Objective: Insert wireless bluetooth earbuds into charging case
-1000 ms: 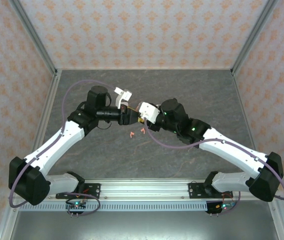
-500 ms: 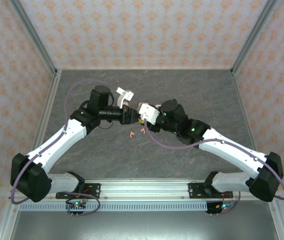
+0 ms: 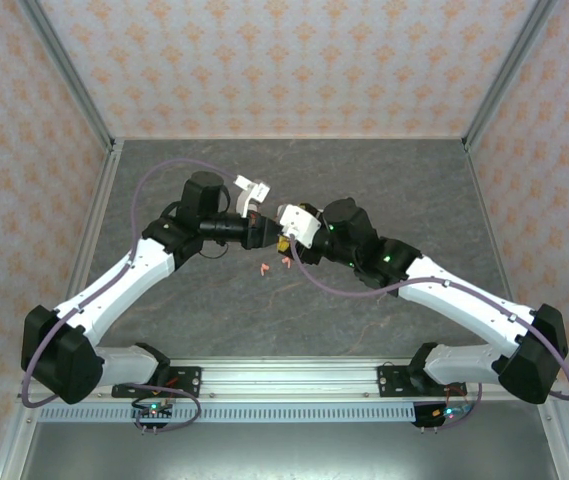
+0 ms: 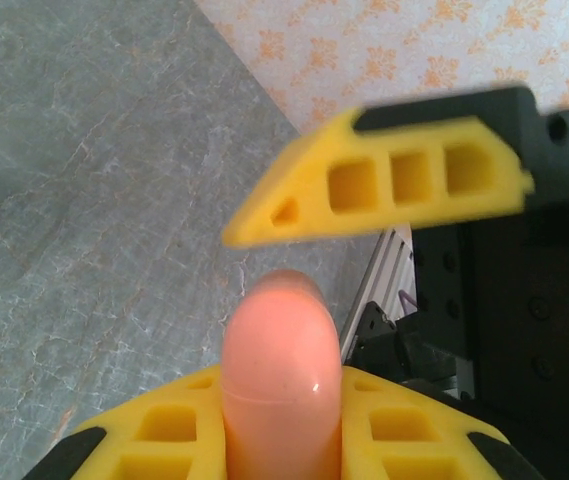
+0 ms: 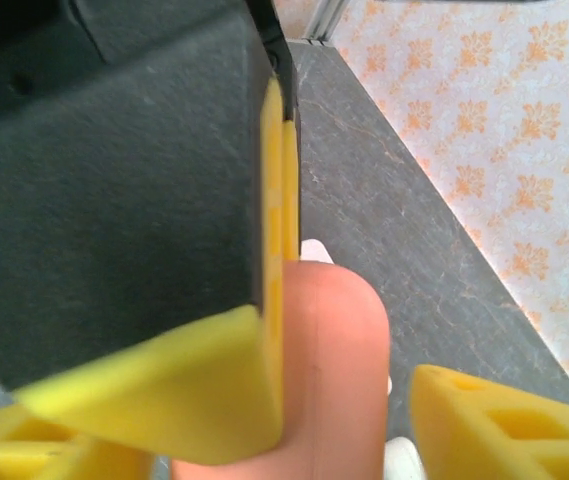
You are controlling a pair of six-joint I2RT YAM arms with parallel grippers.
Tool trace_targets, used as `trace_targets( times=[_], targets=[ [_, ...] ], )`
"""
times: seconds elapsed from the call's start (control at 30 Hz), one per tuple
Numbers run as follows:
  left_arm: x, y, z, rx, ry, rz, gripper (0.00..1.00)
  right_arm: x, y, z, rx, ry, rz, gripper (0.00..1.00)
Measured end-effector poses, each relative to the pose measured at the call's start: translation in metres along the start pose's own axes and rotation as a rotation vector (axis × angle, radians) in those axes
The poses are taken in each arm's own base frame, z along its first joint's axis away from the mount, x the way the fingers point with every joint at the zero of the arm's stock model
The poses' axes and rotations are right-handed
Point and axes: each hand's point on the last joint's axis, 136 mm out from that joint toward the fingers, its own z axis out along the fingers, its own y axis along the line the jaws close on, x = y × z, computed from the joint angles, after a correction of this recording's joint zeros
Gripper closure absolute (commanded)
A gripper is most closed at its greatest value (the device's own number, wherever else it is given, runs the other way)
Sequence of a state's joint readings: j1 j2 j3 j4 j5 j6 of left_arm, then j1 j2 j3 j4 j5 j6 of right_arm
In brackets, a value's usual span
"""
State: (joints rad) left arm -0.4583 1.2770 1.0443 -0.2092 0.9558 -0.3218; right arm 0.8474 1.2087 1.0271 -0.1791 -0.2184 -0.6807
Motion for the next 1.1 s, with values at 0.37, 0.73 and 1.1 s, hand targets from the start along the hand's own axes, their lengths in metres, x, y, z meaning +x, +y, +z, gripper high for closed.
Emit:
trace_targets(
  times=[0.37,0.73,1.1],
  targets=[
    [-0.019,-0.001,-0.018,-0.064,-0.201,0.157,0.96,-0.017,-0.027,-0.045,-0.013,-0.144,0.269,0.01],
    [-0.030,-0.017,-0.033,-0.086,-0.381,0.388,1.00,-0.034,-0.035,-0.057,-0.080,-0.281,0.568,0.01],
    [-0.033,-0.019,-0.035,-0.092,-0.393,0.436,1.00,-0.022,-0.041,-0.038,-0.051,-0.237,0.643,0.12]
  ],
)
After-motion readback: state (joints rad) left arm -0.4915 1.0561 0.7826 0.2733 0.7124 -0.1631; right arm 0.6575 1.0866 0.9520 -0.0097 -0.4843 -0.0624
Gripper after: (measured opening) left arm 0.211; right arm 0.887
